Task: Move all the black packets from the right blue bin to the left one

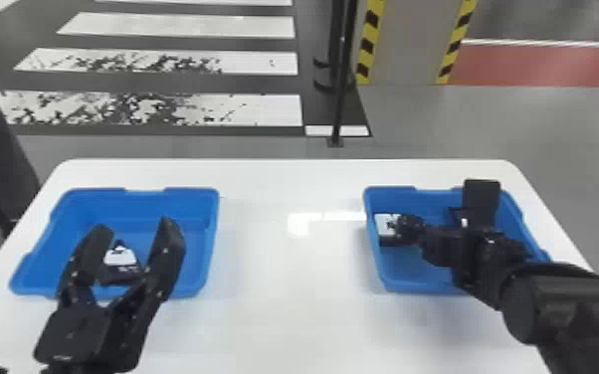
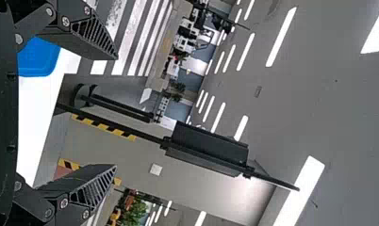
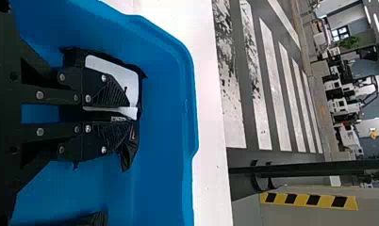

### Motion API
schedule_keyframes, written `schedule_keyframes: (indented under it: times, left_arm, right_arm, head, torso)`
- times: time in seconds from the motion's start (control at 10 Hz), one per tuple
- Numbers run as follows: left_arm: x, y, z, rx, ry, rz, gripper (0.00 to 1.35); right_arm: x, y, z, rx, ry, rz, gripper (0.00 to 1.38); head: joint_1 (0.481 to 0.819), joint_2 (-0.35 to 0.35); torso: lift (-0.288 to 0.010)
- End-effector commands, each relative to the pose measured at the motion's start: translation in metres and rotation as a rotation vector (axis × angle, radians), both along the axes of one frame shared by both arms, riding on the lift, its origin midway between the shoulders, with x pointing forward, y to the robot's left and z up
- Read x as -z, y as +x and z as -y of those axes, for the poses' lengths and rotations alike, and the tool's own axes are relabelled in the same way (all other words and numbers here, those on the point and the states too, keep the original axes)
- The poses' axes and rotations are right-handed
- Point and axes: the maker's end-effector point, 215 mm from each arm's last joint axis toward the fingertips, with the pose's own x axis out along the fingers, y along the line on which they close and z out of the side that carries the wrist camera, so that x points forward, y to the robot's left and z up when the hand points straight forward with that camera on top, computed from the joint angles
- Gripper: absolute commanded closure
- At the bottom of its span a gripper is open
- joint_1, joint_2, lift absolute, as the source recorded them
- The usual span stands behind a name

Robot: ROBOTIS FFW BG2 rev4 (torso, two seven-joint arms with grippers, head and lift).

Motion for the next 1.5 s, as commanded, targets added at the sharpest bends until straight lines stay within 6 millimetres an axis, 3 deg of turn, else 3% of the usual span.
schedule_keyframes:
  times: [0.0, 0.1, 0.3, 0.5, 0.7, 0.8, 0.9, 1.2, 1.4]
  left_arm:
    - [0.002, 0.0, -0.001, -0.003, 0.0, -0.003, 0.23]
    - [0.001, 0.0, -0.003, -0.008, 0.0, 0.001, 0.23]
    - [-0.002, -0.001, -0.004, -0.012, 0.0, 0.01, 0.23]
    - [-0.002, -0.002, -0.007, -0.019, -0.001, 0.015, 0.23]
    - [-0.001, -0.002, -0.009, -0.023, -0.007, 0.014, 0.23]
    - [-0.001, -0.002, -0.008, -0.021, -0.008, 0.012, 0.23]
    - [-0.001, -0.002, -0.008, -0.022, -0.008, 0.014, 0.23]
    - [0.005, 0.001, -0.003, -0.006, -0.048, -0.008, 0.22]
    - [0.012, 0.004, 0.004, 0.019, -0.123, -0.034, 0.09]
  right_arm:
    - [0.002, -0.003, -0.004, -0.003, 0.021, -0.008, 1.25]
    - [-0.003, -0.007, -0.009, -0.008, 0.037, 0.01, 1.25]
    - [-0.035, -0.014, -0.01, 0.001, 0.052, 0.085, 1.25]
    - [-0.087, -0.035, 0.013, 0.071, 0.008, 0.185, 1.25]
    - [-0.108, -0.052, 0.049, 0.138, 0.014, 0.209, 1.25]
    - [-0.114, -0.055, 0.054, 0.15, 0.033, 0.215, 1.25]
    - [-0.129, -0.059, 0.046, 0.137, 0.067, 0.24, 1.25]
    - [-0.187, -0.067, -0.011, 0.005, 0.286, 0.313, 1.25]
    - [-0.21, -0.077, -0.057, -0.1, 0.459, 0.316, 1.25]
  head:
    - [0.695, -0.032]
    - [0.695, -0.03]
    - [0.695, -0.016]
    - [0.695, -0.024]
    - [0.695, -0.052]
    - [0.695, -0.064]
    - [0.695, -0.083]
    - [0.695, -0.057]
    - [0.695, -0.007]
  torso:
    - [-0.14]
    - [-0.14]
    - [-0.14]
    - [-0.14]
    - [-0.14]
    - [-0.14]
    - [-0.14]
    - [-0.14]
    - [-0.14]
